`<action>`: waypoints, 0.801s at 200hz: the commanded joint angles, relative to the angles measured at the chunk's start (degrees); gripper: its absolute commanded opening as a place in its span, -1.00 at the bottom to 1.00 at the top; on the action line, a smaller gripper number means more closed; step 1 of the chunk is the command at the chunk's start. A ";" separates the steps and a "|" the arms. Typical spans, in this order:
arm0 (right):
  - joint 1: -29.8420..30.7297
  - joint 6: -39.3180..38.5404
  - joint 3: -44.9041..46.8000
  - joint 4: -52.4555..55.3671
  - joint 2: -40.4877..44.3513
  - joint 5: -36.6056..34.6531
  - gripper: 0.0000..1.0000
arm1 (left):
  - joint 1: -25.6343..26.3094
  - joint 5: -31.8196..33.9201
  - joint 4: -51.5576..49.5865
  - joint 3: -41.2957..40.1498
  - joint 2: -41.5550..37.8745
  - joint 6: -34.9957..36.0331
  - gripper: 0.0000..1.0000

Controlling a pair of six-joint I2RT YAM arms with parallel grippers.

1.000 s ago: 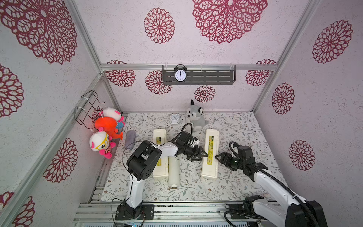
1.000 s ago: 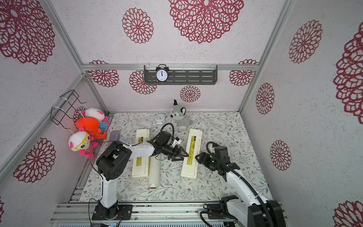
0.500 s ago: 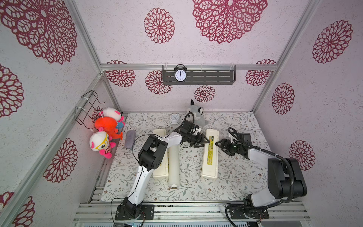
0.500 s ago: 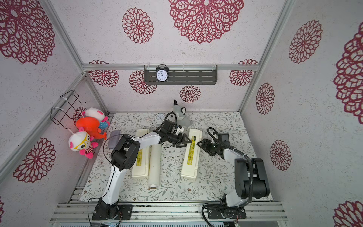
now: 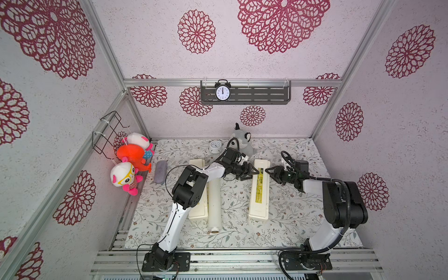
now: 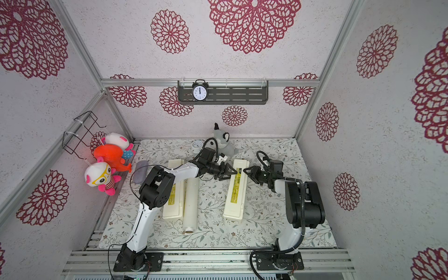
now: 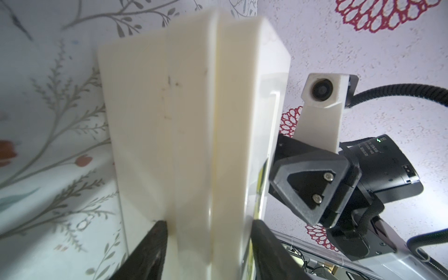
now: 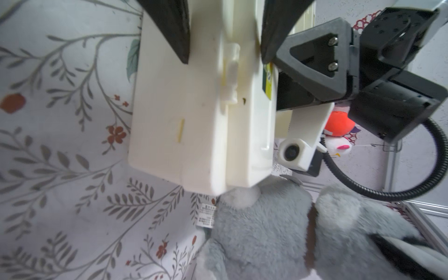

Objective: Put plastic wrap rolls into dispensers
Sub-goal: Close the lid on the plastic wrap cutting box.

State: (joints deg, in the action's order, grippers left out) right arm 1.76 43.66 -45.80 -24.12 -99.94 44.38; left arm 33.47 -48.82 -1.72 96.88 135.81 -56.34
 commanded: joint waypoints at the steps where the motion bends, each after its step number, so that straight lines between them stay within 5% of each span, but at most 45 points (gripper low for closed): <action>1: 1.33 2.69 1.26 -4.73 -1.75 5.04 -0.17 | 0.72 2.06 1.69 -2.66 2.13 -1.96 0.17; 107: 2.25 2.51 1.20 -4.22 -2.06 5.74 0.59 | 4.14 2.27 0.06 -1.21 2.98 -1.70 0.20; 160: 2.72 3.06 -1.47 -5.20 -2.98 7.11 0.53 | 5.24 1.75 0.22 -0.93 2.85 -1.67 0.24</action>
State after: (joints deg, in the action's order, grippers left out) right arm 1.80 46.78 -44.53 -27.14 -102.63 45.91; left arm 34.17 -48.64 1.58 95.72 135.79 -58.15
